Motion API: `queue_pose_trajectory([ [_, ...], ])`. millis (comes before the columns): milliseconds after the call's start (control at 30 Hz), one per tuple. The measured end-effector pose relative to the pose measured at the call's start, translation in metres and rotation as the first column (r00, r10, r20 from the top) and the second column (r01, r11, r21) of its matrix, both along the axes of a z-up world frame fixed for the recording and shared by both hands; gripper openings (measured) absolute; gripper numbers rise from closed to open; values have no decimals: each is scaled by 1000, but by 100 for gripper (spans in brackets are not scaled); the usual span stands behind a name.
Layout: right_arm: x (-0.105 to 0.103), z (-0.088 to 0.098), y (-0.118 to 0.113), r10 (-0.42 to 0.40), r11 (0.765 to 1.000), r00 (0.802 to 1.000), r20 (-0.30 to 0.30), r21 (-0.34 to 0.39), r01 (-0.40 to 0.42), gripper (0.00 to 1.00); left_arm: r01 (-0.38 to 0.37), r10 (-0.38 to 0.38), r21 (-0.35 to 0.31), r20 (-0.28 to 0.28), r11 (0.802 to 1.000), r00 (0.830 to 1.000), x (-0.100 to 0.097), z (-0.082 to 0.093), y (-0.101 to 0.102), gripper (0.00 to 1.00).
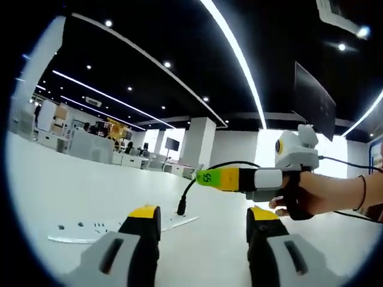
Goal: Find the data cable on the table. Grasp the USB connector end of the cable and insert it into the USB port on the table
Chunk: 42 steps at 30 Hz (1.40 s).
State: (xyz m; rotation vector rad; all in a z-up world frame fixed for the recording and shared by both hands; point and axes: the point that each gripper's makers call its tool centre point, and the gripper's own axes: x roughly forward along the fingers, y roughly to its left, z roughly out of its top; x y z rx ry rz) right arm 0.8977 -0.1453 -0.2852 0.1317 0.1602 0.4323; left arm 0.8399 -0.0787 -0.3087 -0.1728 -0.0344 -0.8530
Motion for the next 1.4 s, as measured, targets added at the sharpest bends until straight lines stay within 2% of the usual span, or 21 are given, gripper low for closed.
queue_pose_trajectory([
  [67,-8,4,0,-6,1000,1000,13,11,6,56,-6,6,16,-2,1000,1000,-7,0,1,58],
  [100,-18,8,1,-9,1000,1000,21,22,9,56,-19,19,18,-8,1000,1000,-15,2,6,58],
  [233,-43,19,3,-23,999,998,53,38,21,58,-48,48,-14,-8,999,999,-33,15,21,60],
  [400,-79,36,8,-48,997,996,76,60,44,63,-154,154,-48,-1,987,988,-59,47,59,64],
  [467,-98,49,10,-63,996,991,121,69,55,63,-185,187,-50,29,981,982,-73,61,73,64],
  [600,-127,67,17,-73,994,983,168,94,57,63,-238,239,-19,111,971,965,-102,91,97,63],
  [733,-158,80,27,-68,995,979,193,85,52,59,-286,284,-5,124,958,951,-129,114,119,62],
  [767,-160,81,28,-69,995,978,197,85,53,60,-292,291,-7,131,956,948,-133,119,122,62],
  [867,-181,93,33,-73,995,969,237,77,56,60,-331,323,13,191,943,927,-157,136,139,62],
  [933,-192,97,35,-74,996,965,251,62,60,61,-348,333,32,217,937,918,-169,141,147,62],
  [1067,-214,100,34,-78,996,962,261,60,64,60,-382,367,34,213,924,906,-186,144,165,62],
  [1167,-222,98,27,-97,995,957,272,38,90,60,-411,394,36,218,911,893,-196,141,181,62],
  [1300,-228,91,12,-137,990,948,286,21,137,60,-483,460,52,230,874,858,-201,127,212,62],
  [1333,-228,89,8,-149,989,946,288,27,147,61,-495,473,51,226,867,852,-201,125,218,61],
  [1400,-227,83,-3,-182,983,939,293,60,172,61,-538,516,48,220,842,828,-201,118,233,60],
])
